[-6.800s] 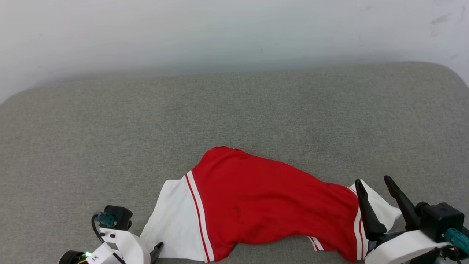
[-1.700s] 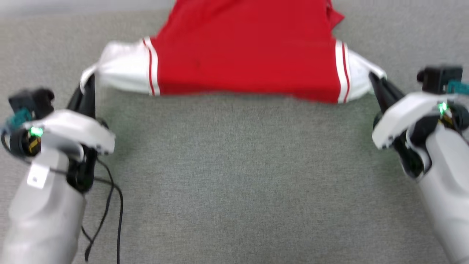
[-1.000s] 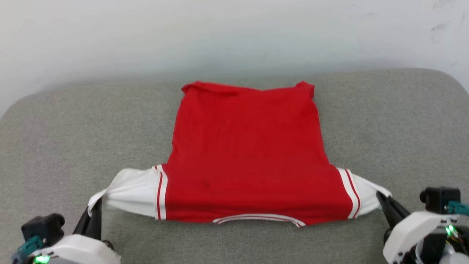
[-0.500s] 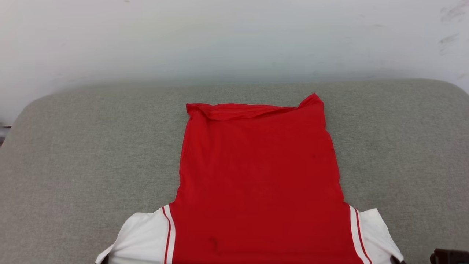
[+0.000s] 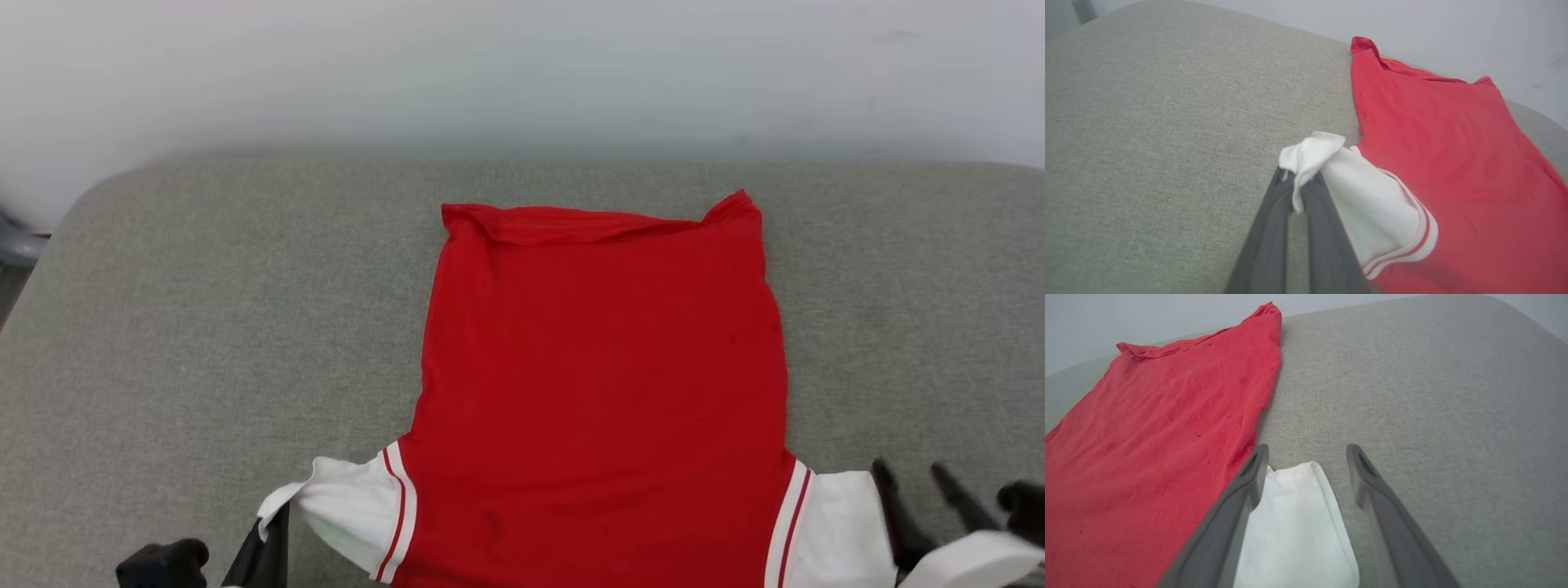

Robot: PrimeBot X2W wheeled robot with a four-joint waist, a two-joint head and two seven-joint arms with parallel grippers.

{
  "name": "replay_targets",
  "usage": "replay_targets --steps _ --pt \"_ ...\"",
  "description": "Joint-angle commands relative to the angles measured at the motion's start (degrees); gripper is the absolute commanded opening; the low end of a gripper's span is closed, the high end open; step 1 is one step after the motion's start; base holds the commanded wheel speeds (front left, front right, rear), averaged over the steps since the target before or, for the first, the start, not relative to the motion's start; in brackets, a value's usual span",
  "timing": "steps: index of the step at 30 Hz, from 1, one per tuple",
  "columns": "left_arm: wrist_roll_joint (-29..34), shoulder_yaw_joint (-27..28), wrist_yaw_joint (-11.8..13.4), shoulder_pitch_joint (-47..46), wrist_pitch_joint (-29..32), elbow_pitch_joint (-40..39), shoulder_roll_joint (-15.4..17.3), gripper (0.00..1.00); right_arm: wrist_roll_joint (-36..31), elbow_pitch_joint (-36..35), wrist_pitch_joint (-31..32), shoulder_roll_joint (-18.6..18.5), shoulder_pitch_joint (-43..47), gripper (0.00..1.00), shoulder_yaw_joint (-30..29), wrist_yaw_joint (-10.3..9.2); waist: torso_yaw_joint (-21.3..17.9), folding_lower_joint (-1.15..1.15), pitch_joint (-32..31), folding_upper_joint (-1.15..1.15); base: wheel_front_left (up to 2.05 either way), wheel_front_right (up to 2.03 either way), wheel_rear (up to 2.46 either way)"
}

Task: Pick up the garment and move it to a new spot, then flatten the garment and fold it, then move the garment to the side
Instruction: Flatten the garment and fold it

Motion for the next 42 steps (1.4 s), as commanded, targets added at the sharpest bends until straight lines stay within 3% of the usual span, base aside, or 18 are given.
replay_targets --steps 1,6,13,20,27,35,41,42 --pt "0.6 -0.4 -0.4 -1.8 -0.6 -0.1 -0.2 0.00 0.3 0.5 -0.8 -1.2 -3.6 1.00 -1.1 -0.06 0.9 0.00 1.3 0.00 0.00 0.00 0.00" --pt "2.4 -1.7 -1.2 -5.7 -1.6 -0.9 -0.5 0.00 1.1 5.2 -0.2 -4.3 -14.7 1.00 -3.3 -0.06 2.8 0.00 5.0 0.00 0.00 0.00 0.00" --pt "4.3 -3.0 -2.2 -11.7 -2.9 -2.1 -1.3 0.00 2.7 14.2 4.9 -8.4 -30.3 1.00 -2.0 -0.05 5.6 0.00 11.1 0.00 0.00 0.00 0.00" --pt "6.1 -5.3 -3.4 -17.0 -3.9 -2.9 -3.2 0.00 4.0 24.5 18.3 -12.4 -47.1 1.00 -0.4 -0.05 8.9 0.00 16.4 0.00 0.00 0.00 0.00" --pt "6.5 -6.3 -4.9 -21.2 -4.9 -2.9 -4.9 0.00 2.9 30.5 32.1 -15.9 -61.4 1.00 1.5 -0.05 11.7 0.00 22.3 0.00 0.00 0.00 0.00" --pt "6.9 -6.8 -6.4 -24.2 -5.8 -2.2 -6.1 0.00 0.7 34.5 37.3 -17.2 -69.2 1.00 3.6 -0.05 13.8 0.00 27.4 0.00 0.00 0.00 0.00" --pt "7.0 -6.7 -7.2 -24.7 -6.3 -1.0 -7.2 0.00 1.3 41.7 45.2 -16.8 -66.1 1.00 5.1 -0.05 14.2 0.00 28.7 0.00 0.00 0.00 0.00" --pt "7.0 -6.7 -7.4 -24.7 -6.4 -0.8 -7.3 0.00 1.5 43.0 46.7 -16.7 -65.2 0.89 4.9 -0.06 14.2 0.00 28.8 0.00 0.00 0.00 0.00"
